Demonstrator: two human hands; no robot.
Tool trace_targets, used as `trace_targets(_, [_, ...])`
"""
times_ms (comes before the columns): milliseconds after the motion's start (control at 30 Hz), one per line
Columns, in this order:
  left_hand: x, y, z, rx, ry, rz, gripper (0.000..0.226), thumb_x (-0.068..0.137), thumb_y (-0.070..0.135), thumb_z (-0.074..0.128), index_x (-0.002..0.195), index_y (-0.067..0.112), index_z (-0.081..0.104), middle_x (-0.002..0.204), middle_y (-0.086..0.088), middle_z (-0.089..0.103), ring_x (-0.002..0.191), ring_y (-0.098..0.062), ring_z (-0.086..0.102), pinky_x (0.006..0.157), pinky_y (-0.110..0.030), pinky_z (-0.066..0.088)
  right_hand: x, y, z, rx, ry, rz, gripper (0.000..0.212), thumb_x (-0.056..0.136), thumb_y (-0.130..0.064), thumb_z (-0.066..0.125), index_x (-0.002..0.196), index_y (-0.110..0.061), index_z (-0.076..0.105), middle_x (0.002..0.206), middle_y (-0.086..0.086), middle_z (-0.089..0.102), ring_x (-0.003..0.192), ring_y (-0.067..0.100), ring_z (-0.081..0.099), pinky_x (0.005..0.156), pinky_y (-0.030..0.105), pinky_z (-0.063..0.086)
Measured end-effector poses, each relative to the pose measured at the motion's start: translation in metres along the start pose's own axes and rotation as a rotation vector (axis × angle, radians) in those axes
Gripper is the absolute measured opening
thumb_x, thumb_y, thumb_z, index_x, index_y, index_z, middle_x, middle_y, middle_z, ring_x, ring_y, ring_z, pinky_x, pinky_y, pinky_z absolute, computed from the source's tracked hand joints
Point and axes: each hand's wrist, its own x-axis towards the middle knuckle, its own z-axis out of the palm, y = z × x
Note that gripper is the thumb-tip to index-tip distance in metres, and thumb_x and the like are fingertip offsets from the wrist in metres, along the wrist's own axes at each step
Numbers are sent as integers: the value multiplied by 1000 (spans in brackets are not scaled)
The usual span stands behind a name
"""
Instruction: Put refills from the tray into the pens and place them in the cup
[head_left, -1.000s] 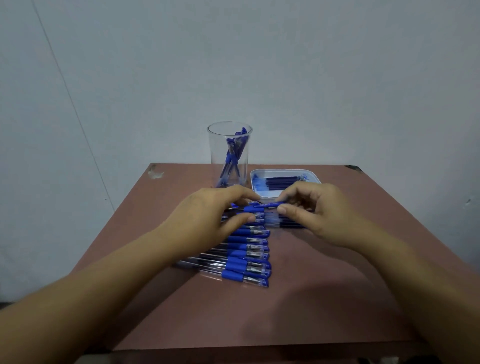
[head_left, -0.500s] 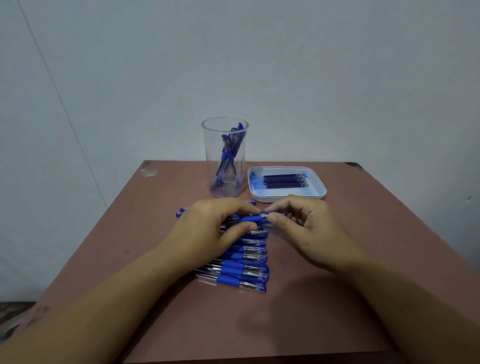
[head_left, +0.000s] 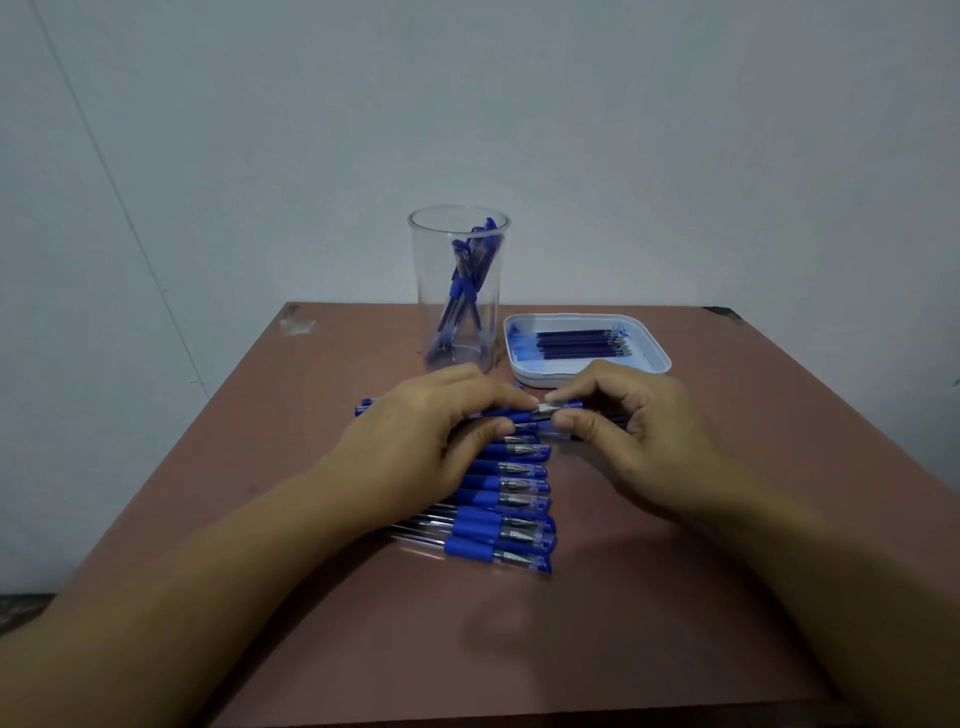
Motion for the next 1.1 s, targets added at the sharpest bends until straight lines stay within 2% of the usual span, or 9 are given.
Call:
trace_targets(100, [0,1,-1,-33,-35,-30,29,94,30,54,121,34,64,96,17,63,88,-3,60,75,-22,50,0,0,1,-52,-11,-37,15,86,-23,67,94,-35,65,89,-16,69,83,6,65,71,19,51])
trace_targets(233, [-3,-1,-4,-88,-107,-77,31,98,23,55,124,40,63,98,28,62,94,5,60,79,-9,43,-2,0,-7,-70,22,-40,12,87,-16,66,92,-27,65,88,-12,68,82,4,63,71,11,47])
trace_targets(367, [-3,-7,-7,-129,-152,-145,31,95,25,60,119,45,63,105,28,65,98,8,60,78,-6,43,-7,4,-23,-25,12,70,4,85,-29,69,86,-30,66,83,-9,68,76,10,63,69,13,46])
trace_targets(467, [1,-9,-9,-109,-83,-145,26,91,28,66,113,40,67,98,26,67,87,0,64,71,-9,45,-9,4,-25,-61,-57,41,8,80,-25,73,86,-22,69,81,-11,66,74,12,62,67,14,46])
trace_targets(567, [2,-12,-11,-76,-28,-152,24,84,40,67,107,37,72,91,22,70,82,-5,66,70,-22,54,-9,2,-26,-75,-140,18,9,74,-23,72,80,-16,71,77,-9,67,74,12,63,66,18,48])
trace_targets(700, [2,-14,-14,-46,-7,-99,31,79,49,63,105,35,73,87,31,63,84,3,64,70,-11,48,-12,5,-28,-42,-314,88,8,69,-23,75,76,-21,72,78,-11,66,75,12,64,69,24,53])
trace_targets(800, [3,-13,-13,-24,1,-41,36,79,51,62,106,31,74,90,27,65,85,3,64,70,-6,46,-12,9,-27,-113,-392,95,12,68,-31,76,78,-26,71,80,-15,66,81,11,64,71,26,52])
trace_targets(1000, [2,-11,-11,-47,-10,6,34,82,51,62,109,33,72,92,27,65,85,11,62,73,-4,46,-5,3,-8,-193,-64,-38,23,83,-47,61,87,-24,67,76,-14,62,71,10,58,59,17,43])
trace_targets(1100, [2,-10,-10,-53,2,20,32,82,47,65,109,32,72,94,25,66,86,9,64,73,-5,47,-1,1,3,-243,-33,-77,28,91,-45,53,91,-23,69,79,-15,62,74,7,57,62,15,41])
